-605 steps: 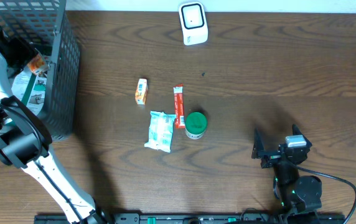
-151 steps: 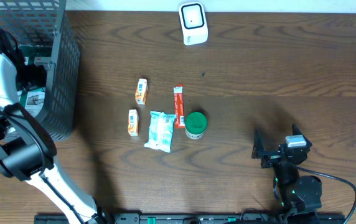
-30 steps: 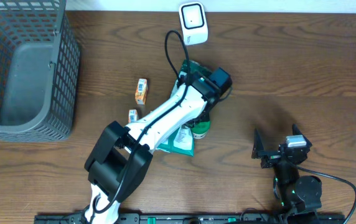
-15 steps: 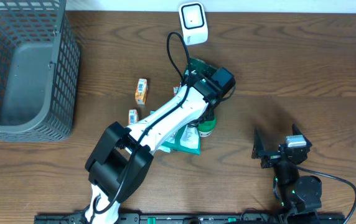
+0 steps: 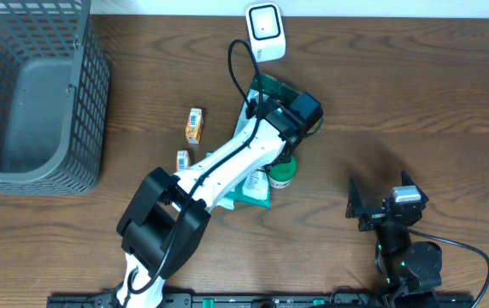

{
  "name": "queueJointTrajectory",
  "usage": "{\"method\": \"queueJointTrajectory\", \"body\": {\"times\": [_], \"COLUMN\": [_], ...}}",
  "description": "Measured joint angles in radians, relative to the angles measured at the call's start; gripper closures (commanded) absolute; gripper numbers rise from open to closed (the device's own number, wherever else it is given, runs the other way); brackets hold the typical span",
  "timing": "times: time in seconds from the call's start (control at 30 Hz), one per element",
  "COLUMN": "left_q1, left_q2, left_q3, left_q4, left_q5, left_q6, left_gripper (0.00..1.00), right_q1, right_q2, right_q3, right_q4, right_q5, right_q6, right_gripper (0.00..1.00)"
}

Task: Scan the item barcode
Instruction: 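Lift the gloves pack out and hold it up under the scanner, then lay the gloves pack on the table over the wipes, open left gripper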

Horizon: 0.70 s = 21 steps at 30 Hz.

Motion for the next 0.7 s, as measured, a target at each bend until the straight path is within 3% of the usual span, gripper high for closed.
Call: {"method": "queueJointTrajectory", "body": {"times": [0.13, 0.27, 0.37, 0.43, 0.7], "left_q1": [0.001, 0.001, 0.001, 0.001, 0.009], "left_q2": [0.001, 0.019, 0.035, 0.038, 0.024], "left_q3": [0.0, 0.0, 0.0, 0.0, 0.015], "left_q4": [0.0, 0.004, 0.014, 0.018, 0.01], "left_q5": [-0.006, -0.014, -0.015, -0.018, -0.02], "left_q6": [-0.013, -0.023, -0.028, -0.029, -0.02], "left_gripper": [0.91, 0.83, 0.56, 0.45, 0.37], "right_q1": [0.0, 0.0, 0.0, 0.0, 0.0], "right_q2": [0.0, 0.0, 0.0, 0.0, 0.0], "right_q3": [0.0, 0.0, 0.0, 0.0, 0.0], "right_q4": [0.0, 0.0, 0.0, 0.0, 0.0], "right_q5": [0.0, 0.0, 0.0, 0.0, 0.0], "right_q6": [0.0, 0.0, 0.0, 0.0, 0.0], "right_gripper": [0.01, 0.01, 0.01, 0.01, 0.01]}}
